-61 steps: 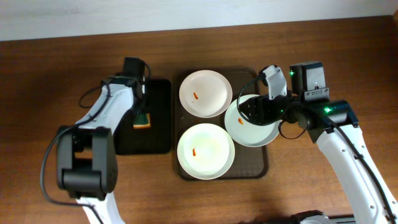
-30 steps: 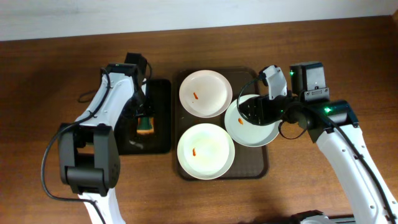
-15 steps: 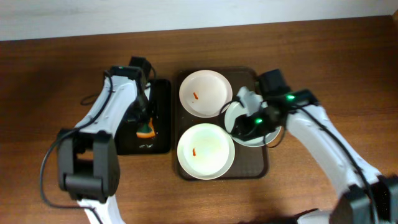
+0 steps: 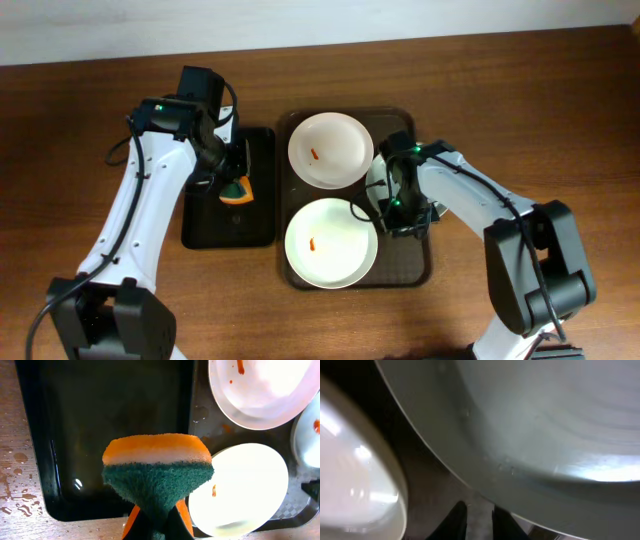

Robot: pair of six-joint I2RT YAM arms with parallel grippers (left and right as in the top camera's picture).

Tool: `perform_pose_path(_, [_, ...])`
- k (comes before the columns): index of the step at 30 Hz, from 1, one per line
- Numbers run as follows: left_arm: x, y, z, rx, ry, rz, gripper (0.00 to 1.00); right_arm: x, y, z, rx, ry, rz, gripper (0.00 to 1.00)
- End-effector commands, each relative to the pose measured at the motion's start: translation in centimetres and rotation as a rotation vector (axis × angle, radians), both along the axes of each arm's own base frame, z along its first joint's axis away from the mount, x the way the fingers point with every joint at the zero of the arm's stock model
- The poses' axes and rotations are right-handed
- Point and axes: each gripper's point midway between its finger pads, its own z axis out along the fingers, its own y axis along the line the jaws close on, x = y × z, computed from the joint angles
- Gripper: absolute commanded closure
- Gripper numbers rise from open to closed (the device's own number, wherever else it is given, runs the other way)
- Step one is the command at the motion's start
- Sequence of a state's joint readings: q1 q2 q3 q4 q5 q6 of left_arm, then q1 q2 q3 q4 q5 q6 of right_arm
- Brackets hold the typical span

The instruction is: Clean dirty plates on tray and stack at the side

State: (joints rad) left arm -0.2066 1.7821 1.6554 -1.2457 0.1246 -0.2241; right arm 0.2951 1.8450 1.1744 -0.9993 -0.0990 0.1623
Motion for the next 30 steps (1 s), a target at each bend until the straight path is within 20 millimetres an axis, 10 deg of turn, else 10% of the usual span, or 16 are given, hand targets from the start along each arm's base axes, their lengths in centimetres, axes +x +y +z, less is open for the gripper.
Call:
perform_pose_path(1, [0.2,-0.5,1.1,-0.023,-0.032,-0.016,1.00,0.8,-0.6,0.0,-0.023,-0.031,-0.012,0.80])
perform_pose_path(6, [-0.1,-1.4,1.3,-0.073,-0.022,-0.030,1.00,-0.7,3.8,1.4,0.261,0.029,0.156,0.63])
perform_pose_path(13, [0.0,-4.2,1.5,-0.076,-0.060,-0.100,1.00,-0.1,4.1,-0.9,0.274,-0.027,0.077,0.64])
perform_pose_path(19, [0.3,-4.4,1.6,-0.084,-0.074,-0.091,1.00,0.5,3.1,-2.4,0.192,-0.058,-0.069,0.94])
perform_pose_path(30, [-0.8,-11.2,-1.8,-0.125,-0.091,-0.166,1.00,1.2,0.6,-1.3,0.012,-0.047,-0.309,0.96])
